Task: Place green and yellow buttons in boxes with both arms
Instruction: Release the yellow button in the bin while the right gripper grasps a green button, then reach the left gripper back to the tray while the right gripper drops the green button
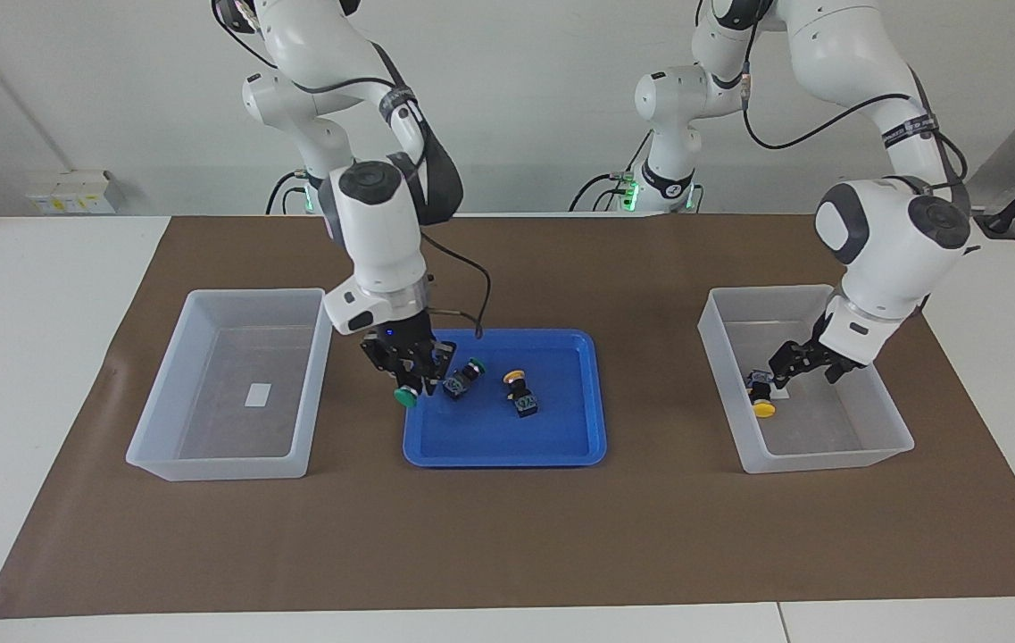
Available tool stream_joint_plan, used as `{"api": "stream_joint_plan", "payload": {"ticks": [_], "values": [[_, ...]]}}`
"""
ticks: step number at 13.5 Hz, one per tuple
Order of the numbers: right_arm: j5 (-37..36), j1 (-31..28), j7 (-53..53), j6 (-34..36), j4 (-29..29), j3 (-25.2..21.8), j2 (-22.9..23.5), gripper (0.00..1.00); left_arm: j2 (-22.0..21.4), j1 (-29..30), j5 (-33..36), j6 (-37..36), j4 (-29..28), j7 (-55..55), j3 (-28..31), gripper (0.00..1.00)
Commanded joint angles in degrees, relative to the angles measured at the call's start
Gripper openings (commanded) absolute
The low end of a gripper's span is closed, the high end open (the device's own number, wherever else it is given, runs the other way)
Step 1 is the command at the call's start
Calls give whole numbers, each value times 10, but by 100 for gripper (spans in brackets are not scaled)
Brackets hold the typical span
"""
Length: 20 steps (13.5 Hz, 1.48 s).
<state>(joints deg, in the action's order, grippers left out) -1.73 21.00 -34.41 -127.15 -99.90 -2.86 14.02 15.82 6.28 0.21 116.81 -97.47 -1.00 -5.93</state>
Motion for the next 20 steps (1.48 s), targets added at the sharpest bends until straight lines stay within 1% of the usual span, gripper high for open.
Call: {"api": "stream_joint_plan", "payload": {"ticks": [1,2,3,5,6,7,8,10,11,13,14,15,16,17,18,19,20], "values": [[-6,-71,94,36,-20,7,-46,0,14,-17,-38,-78,68,-3,-7,100],[-6,-101,152,56,-24,7,-52,0,12,-45,-53,-95,72,-48,-6,100],[0,-134,197,56,-40,7,-57,0,13,-70,-50,-95,73,-106,-7,100],[9,-182,274,33,-98,7,-74,0,13,-128,-50,-83,71,-190,-6,100],[9,-200,295,6,-126,7,-77,0,13,-150,-50,-73,70,-242,-6,100],[9,-211,309,-27,-151,7,-76,0,11,-186,-48,-50,60,-308,-6,99],[9,-224,326,-60,-178,7,-73,0,6,-209,-48,-14,35,-355,-6,99],[9,-244,353,-129,-223,7,-66,0,11,-254,-48,40,8,-410,-6,99],[9,-247,354,-150,-237,7,-60,0,17,-273,-49,68,0,-436,-6,99],[10,-248,352,-172,-253,7,-54,0,57,-311,-48,104,-2,-463,-5,99],[11,-248,351,-175,-254,7,-50,0,80,-332,-45,139,-4,-484,-1,99],[11,-247,351,-180,-254,7,-40,0,86,-340,-40,158,-9,-494,-1,99],[12,-248,351,-198,-254,7,-30,13,91,-348,-40,166,-13,-501,-1,99],[12,-248,351,-203,-254,7,-26,40,97,-358,-40,177,-14,-507,-1,99],[12,-248,351,-203,-254,7,-26,81,99,-362,-39,191,-18,-509,-1,99],[12,-250,353,-202,-253,7,-26,100,105,-374,-39,212,-29,-509,-1,99],[12,-250,353,-200,-250,7,-29,100,103,-383,-39,239,-52,-509,-1,99]]}}
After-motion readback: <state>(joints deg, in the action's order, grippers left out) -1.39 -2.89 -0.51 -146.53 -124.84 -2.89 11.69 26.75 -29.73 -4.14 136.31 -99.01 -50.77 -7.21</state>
